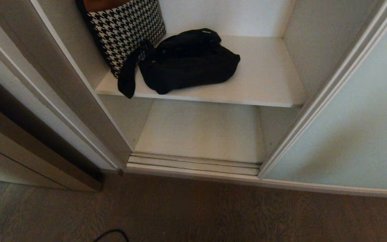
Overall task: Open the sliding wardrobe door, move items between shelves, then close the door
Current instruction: Open the door, then place the basket on the lower shelf
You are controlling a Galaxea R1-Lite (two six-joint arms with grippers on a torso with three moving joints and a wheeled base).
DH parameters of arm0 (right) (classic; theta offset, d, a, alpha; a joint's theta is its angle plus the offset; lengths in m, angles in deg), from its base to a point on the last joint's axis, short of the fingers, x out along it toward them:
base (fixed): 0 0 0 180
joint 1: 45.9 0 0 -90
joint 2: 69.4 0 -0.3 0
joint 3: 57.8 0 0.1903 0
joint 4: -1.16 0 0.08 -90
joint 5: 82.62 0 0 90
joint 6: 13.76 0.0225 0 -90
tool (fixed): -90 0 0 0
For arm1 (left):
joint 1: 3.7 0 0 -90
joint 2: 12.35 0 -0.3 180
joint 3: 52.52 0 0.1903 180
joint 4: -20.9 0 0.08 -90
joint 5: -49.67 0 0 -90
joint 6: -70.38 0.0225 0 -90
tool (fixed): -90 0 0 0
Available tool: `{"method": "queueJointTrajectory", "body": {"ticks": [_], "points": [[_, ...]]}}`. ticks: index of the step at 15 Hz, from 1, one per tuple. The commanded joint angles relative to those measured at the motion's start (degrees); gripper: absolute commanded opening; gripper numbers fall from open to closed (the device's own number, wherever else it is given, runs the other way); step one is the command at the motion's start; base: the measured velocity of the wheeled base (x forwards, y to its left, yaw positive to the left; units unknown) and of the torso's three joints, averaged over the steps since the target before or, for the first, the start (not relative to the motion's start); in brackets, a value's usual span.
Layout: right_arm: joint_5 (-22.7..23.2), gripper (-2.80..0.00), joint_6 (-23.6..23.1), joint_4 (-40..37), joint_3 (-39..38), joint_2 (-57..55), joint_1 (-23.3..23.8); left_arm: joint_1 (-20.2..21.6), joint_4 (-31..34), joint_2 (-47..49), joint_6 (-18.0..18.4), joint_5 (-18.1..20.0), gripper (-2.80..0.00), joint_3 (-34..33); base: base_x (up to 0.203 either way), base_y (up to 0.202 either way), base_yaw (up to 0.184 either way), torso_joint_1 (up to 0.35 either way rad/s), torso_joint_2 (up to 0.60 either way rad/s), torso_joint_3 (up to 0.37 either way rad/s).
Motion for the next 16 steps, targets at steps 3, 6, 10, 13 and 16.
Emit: {"method": "queueJointTrajectory", "body": {"ticks": [3,6,10,13,16], "points": [[0.0,-2.8,0.0,0.0,-0.1,0.0,0.0,-0.6,0.4,30.8,-6.0,-0.9,-2.8,19.1,0.0,0.0,0.0,0.0,0.0,0.0],[0.0,-2.8,0.0,0.0,-0.1,0.0,0.0,-2.1,0.2,42.6,-8.0,-0.8,-2.8,25.5,0.0,0.0,0.0,0.0,0.0,0.0],[0.0,-2.8,0.0,0.0,0.0,0.0,0.0,-6.6,0.0,54.0,-14.2,1.6,-2.8,35.0,0.0,0.0,0.0,0.0,0.0,0.0],[0.0,-2.8,0.0,0.0,-0.1,0.0,0.0,-7.3,-0.1,60.3,-17.2,2.6,-2.8,40.3,0.0,0.0,0.0,0.0,0.0,0.0],[0.0,-2.8,0.0,0.0,-0.1,0.0,0.0,-7.4,-0.1,65.4,-19.5,3.6,-2.8,44.8,0.0,0.0,0.0,0.0,0.0,0.0]]}}
